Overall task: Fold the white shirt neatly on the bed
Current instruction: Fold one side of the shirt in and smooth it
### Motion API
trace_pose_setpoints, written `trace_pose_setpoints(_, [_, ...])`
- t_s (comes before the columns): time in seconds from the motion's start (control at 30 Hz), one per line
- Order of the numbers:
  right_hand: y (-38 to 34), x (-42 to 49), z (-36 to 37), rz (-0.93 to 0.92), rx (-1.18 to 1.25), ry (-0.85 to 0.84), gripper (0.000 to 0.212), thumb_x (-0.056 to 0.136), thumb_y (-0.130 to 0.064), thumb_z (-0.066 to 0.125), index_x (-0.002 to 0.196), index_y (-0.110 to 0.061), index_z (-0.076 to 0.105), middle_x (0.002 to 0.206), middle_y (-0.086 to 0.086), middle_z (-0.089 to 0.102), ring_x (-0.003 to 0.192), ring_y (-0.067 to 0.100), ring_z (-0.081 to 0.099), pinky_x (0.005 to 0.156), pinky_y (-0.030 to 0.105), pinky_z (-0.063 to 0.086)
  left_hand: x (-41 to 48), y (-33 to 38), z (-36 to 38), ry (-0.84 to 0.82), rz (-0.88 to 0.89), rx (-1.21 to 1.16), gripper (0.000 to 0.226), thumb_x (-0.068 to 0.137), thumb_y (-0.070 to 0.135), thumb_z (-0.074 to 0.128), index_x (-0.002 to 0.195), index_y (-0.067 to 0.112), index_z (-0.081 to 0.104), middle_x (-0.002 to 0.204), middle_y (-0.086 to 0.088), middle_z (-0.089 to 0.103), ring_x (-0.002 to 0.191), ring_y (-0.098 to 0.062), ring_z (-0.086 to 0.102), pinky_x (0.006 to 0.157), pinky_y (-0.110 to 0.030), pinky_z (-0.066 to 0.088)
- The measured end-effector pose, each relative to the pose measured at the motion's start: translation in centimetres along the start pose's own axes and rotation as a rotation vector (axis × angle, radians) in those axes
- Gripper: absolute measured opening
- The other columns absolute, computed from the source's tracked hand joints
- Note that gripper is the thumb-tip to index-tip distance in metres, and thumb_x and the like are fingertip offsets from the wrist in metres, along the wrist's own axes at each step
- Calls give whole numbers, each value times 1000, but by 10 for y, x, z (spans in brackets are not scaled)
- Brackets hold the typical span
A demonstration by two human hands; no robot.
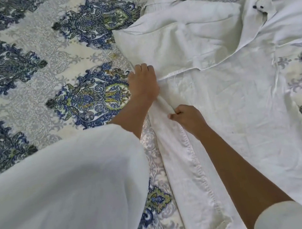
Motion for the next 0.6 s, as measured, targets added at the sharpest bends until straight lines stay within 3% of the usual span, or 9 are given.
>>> trace_pose_setpoints(0.1, [2, 9, 0, 4, 18, -47, 42, 85, -20, 63, 55, -18, 33, 56, -3, 35, 54, 15, 36, 58, 27, 31, 21, 10, -9, 17, 3, -51, 26, 91, 14, 44, 115, 5, 49, 115, -12, 56, 107, -29, 52, 81, -38, 43])
trace_pose_setpoints(0.17, [8, 11, -2, 32, 23, -65, 38, 85, -17, 62, 56, -16, 36, 58, 1, 39, 59, 18, 41, 61, 28, 34, 27, 24, -19, 61, 39, -289, 23, 93, 13, 42, 113, 3, 49, 110, -13, 56, 95, -29, 55, 72, -35, 40])
trace_pose_setpoints(0.27, [17, 12, -4, 78, 26, -86, 33, 84, -13, 61, 59, -12, 41, 62, 9, 45, 61, 21, 46, 62, 32, 39, 34, 35, -7, -16, 65, -599, 19, 90, 13, 47, 104, 1, 52, 103, -11, 53, 84, -24, 53, 68, -29, 36])
trace_pose_setpoints(0.37, [24, 9, -6, 143, 84, -115, 31, 83, -11, 64, 60, -10, 43, 61, 7, 48, 63, 22, 48, 64, 33, 40, 36, 17, 19, -119, 6, -828, 25, 86, 12, 56, 108, 0, 57, 109, -10, 54, 98, -23, 56, 83, -27, 42])
trace_pose_setpoints(0.5, [43, -12, 2, 233, 1, -204, 12, 82, -8, 65, 78, 2, 59, 82, 15, 61, 78, 28, 60, 77, 36, 50, 17, 9, 42, -324, 43, -1101, 50, 85, -7, 44, 134, 3, 48, 142, -11, 45, 133, -18, 39, 109, -22, 27])
trace_pose_setpoints(0.53, [49, -18, 1, 255, -8, -184, 11, 82, -7, 64, 79, 2, 61, 82, 16, 63, 78, 29, 62, 80, 38, 52, 13, 5, 42, -328, 44, -1124, 53, 84, -12, 40, 135, 3, 47, 146, -11, 40, 138, -17, 32, 113, -22, 22])
trace_pose_setpoints(0.6, [61, -33, -2, 271, -5, -138, 14, 82, -9, 64, 73, 0, 58, 72, 14, 61, 72, 30, 61, 70, 35, 52, 5, -12, 33, -210, -29, -1166, 52, 84, -13, 36, 132, 3, 49, 145, -10, 41, 137, -15, 33, 112, -17, 21])
Point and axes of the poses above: each hand's wrist, its own x-axis towards the middle knuckle, its own z-axis out of the palm, y = z × x, the point moved 10 cm from there along x, towards the middle knuckle
